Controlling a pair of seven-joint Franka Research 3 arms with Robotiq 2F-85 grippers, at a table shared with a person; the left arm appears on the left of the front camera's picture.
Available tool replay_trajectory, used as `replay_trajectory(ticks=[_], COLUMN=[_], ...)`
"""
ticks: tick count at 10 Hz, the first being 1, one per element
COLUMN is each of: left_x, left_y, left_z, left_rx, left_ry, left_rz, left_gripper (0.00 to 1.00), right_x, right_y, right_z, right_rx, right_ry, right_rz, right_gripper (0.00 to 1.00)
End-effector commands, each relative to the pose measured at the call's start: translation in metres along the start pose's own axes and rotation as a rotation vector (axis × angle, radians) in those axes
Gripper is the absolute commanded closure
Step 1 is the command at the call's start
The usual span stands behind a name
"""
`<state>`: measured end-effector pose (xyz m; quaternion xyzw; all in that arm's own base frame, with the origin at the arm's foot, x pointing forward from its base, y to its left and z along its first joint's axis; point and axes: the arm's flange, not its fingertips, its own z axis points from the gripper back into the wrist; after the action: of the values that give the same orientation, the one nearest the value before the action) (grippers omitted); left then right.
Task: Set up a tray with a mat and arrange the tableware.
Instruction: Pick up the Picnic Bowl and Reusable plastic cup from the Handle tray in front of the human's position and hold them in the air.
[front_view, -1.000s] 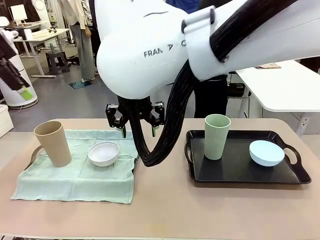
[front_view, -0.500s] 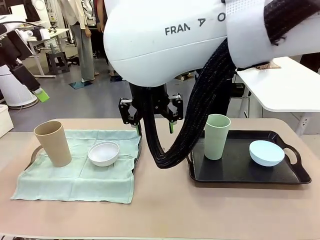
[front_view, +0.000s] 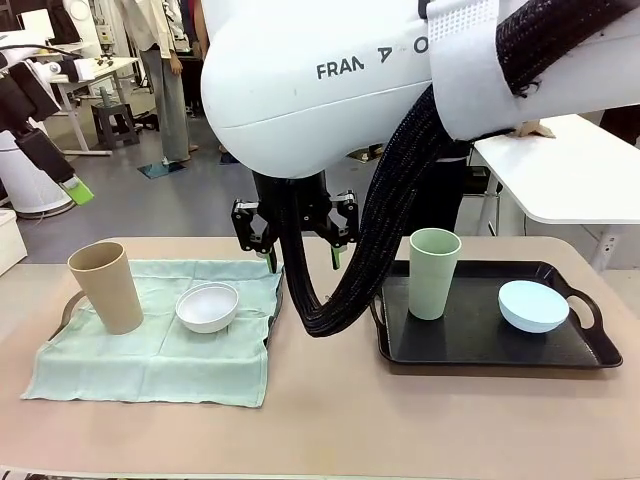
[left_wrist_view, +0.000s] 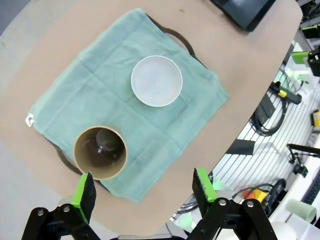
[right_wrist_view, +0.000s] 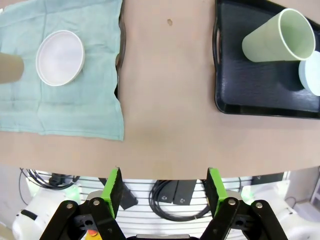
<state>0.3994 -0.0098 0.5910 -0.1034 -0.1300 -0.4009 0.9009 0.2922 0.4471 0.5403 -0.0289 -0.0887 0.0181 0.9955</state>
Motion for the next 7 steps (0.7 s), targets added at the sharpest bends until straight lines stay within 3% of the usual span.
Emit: replay_trajectory(ticks=[1,4,5,6,7], left_x=[0.001,0.000,0.017,0.023,0.024], left_y=[0.003,0.000,-0.008,-0.016,-0.019], left_z=[0.001,0.000,0.001,0.002,-0.002], left_rx=[0.019,0.000,-0.041,-0.140,-0.204], left_ry=[0.003,0.000,-0.040,-0.047,-0.047], left_rz=[-0.016,-0.001,0.158,0.230,0.280], left_gripper=[0.00,0.00,0.00,0.00,0.00], right_x=[0.002,0.000,-0.007,-0.019,-0.033], right_y=[0.002,0.000,-0.024,-0.076,-0.126], right_z=[0.001,0.000,0.016,0.021,0.014], right_rx=[0.015,0.000,0.196,0.409,0.526], right_ry=[0.000,0.000,-0.009,-0.042,-0.053], right_rz=[0.001,0.000,-0.041,-0.148,-0.262], right_gripper=[0.15,0.15,0.15,0.15,0.15])
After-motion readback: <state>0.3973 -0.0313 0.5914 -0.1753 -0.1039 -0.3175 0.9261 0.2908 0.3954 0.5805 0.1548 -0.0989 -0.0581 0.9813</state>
